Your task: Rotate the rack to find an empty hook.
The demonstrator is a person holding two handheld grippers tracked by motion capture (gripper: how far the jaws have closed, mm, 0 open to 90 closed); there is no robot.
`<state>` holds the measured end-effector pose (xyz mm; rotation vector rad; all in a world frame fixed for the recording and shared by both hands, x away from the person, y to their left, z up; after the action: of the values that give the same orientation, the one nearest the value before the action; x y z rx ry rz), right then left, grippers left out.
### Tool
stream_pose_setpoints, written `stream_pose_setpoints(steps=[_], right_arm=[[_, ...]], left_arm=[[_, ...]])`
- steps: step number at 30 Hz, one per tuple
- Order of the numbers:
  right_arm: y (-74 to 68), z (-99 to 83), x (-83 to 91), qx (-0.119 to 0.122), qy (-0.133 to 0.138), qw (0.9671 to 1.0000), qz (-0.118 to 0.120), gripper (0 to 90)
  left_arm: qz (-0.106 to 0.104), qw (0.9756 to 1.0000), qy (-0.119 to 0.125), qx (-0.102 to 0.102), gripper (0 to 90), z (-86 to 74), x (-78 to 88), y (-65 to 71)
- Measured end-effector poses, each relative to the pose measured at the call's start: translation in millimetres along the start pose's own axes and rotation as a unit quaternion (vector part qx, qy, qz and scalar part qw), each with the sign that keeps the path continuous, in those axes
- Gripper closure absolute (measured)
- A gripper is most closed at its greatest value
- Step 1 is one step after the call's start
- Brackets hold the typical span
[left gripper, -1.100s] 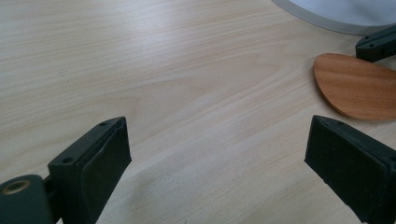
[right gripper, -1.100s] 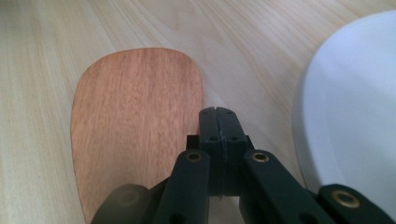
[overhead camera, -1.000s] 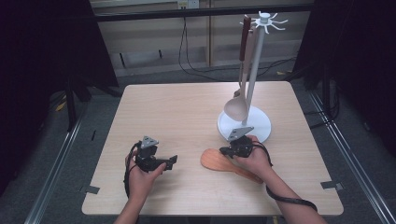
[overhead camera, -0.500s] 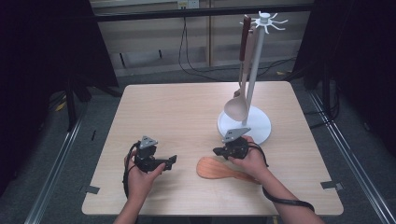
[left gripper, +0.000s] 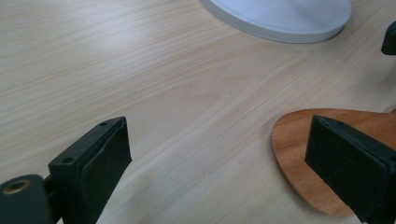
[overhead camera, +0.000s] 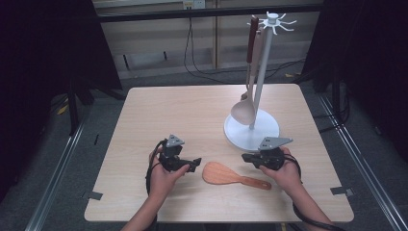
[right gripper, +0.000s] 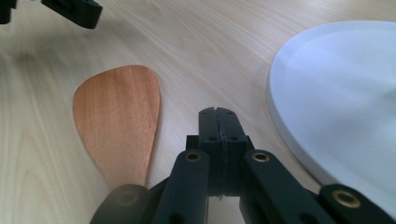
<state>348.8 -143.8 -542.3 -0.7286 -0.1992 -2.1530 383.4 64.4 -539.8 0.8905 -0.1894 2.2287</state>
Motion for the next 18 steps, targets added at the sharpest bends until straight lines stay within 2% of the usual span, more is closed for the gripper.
stream_pose_setpoints(steps=[4,11,18], right_arm=[[-3.3,-11.4,13.5,-0.002,-0.004,1.0,-0.003,90.0],[-6.8,-32.2,34.7,-0.016,-0.013,0.9997,-0.009,90.0],[-9.2,-42.3,48.2,-0.023,-0.01,0.9996,-0.01,90.0]], left_arm=[[-0.012,0.9997,-0.006,-0.02,6.7,5.8,-6.2,8.2],[-0.031,0.9991,-0.003,-0.03,6.7,16.1,-18.3,24.9],[-0.042,0.9984,-0.005,-0.038,6.7,22.6,-27.6,34.7]])
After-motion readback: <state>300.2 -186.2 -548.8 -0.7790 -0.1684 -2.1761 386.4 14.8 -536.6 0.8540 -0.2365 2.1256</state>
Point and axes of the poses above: each handheld gripper's, and its own axes: x roughly backward along the jaws, z roughly out of its top, y roughly to its right, the point moved 10 cm from there along -x, roughly forward along the jaws, and after that the axes turned 2 degrees about z, right-handed, at the moved point
